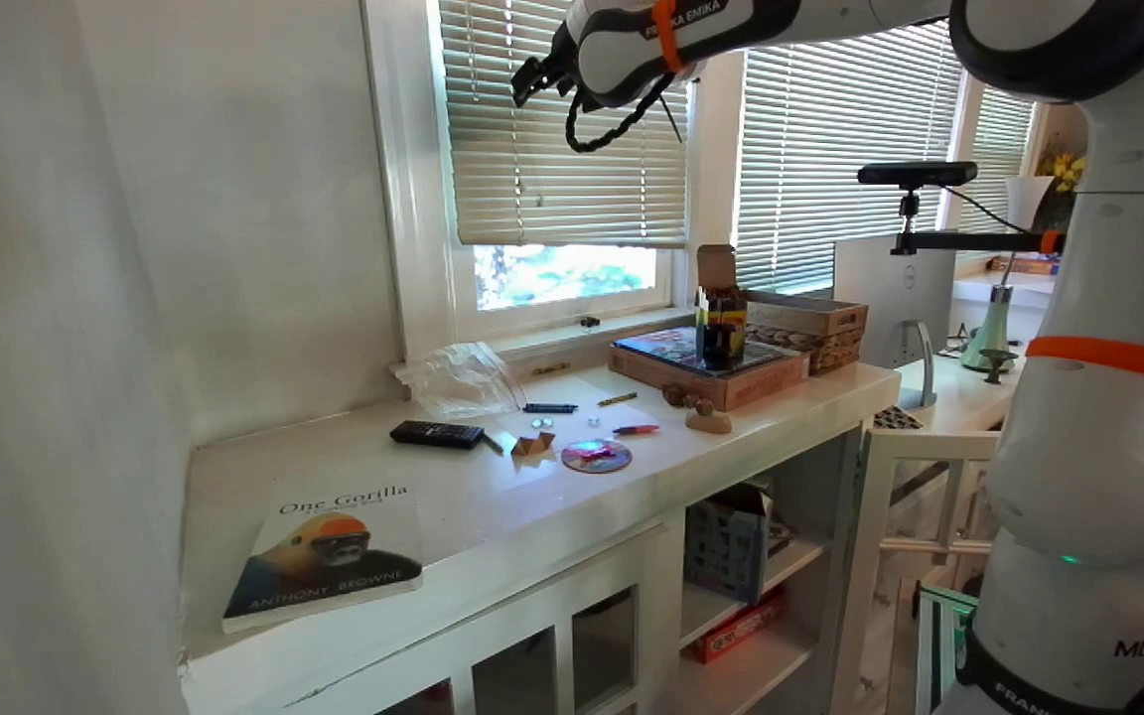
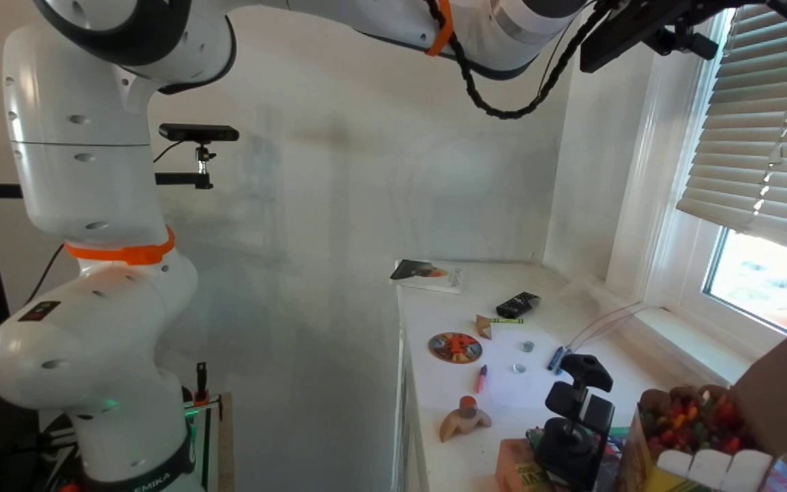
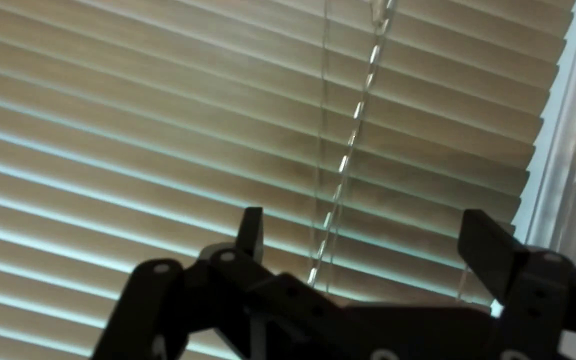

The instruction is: Close the blinds

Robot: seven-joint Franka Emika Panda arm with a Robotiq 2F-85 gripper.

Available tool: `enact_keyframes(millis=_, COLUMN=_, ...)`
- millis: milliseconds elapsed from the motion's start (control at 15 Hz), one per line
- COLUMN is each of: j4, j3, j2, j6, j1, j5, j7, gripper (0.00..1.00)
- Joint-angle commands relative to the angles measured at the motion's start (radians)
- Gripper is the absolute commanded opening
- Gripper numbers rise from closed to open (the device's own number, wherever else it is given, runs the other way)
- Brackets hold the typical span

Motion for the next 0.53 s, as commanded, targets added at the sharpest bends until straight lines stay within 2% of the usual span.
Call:
enact_keyframes(millis=0, j4=-0.084, j3=0.004, j2=-0.026, j6=0.010, j1=0.008, j5=0.071, j7=0.006, gripper=1.00)
enact_keyframes(millis=333, j4=-0.127, j3=0.009, j2=-0.018, j6=0.013, j1=0.011, j5=0.144, j7=0.031, gripper=1.00)
enact_keyframes(millis=400, j4=-0.087, j3=0.007, j2=0.001, j6=0.007, j1=0.005, j5=0.098, j7=0.022, gripper=1.00)
enact_keyframes(millis=467, j4=-0.094, j3=0.008, j2=0.001, j6=0.007, j1=0.006, j5=0.111, j7=0.022, gripper=1.00)
